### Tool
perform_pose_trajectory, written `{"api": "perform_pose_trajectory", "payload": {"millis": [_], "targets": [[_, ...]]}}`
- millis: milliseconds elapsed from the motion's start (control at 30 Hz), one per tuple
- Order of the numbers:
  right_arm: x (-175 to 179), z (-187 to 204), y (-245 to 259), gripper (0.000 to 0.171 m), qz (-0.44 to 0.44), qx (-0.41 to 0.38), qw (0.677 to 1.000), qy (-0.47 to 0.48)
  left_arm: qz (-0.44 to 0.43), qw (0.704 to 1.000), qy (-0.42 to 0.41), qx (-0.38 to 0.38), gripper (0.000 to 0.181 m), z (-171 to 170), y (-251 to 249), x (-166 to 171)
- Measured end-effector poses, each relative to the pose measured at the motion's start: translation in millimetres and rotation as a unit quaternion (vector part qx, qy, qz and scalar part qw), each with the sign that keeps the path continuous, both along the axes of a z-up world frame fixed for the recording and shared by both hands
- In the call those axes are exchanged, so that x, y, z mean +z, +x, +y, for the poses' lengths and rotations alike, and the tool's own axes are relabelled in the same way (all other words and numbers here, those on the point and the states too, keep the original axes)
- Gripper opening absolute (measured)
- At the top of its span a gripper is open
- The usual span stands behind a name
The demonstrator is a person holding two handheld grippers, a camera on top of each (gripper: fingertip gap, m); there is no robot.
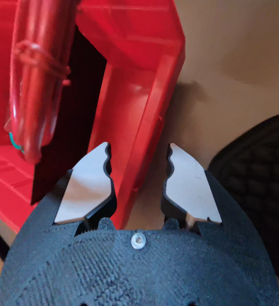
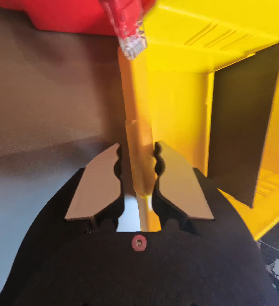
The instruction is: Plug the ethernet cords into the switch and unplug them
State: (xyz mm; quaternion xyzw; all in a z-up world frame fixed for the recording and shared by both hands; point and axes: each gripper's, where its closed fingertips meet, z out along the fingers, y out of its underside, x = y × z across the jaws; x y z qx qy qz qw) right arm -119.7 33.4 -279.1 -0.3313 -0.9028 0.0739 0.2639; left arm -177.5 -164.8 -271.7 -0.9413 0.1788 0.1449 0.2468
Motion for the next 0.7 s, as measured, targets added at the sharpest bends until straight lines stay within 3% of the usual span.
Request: {"api": "perform_pose_trajectory", "payload": {"millis": [33, 167, 467, 700], "targets": [[2, 1, 1, 0.029, 0.004, 0.000, 1.000, -0.004, 0.011, 1.000, -0.009, -0.011, 0.062, 3, -3, -5], [2, 9, 37, 0.029, -0.001, -0.039, 0.998, -0.045, 0.005, 0.999, -0.023, -0.036, 0.036, 9, 0, -23], [6, 34, 164, 0.032, 0.070, -0.150, 0.986, -0.033, 0.026, 0.999, 0.020, -0.026, 0.035, 17, 11, -22], [6, 90, 201, 0.032, 0.091, -0.216, 0.972, 0.018, 0.029, 0.999, 0.027, -0.025, 0.035, 29, 1, -21]]}}
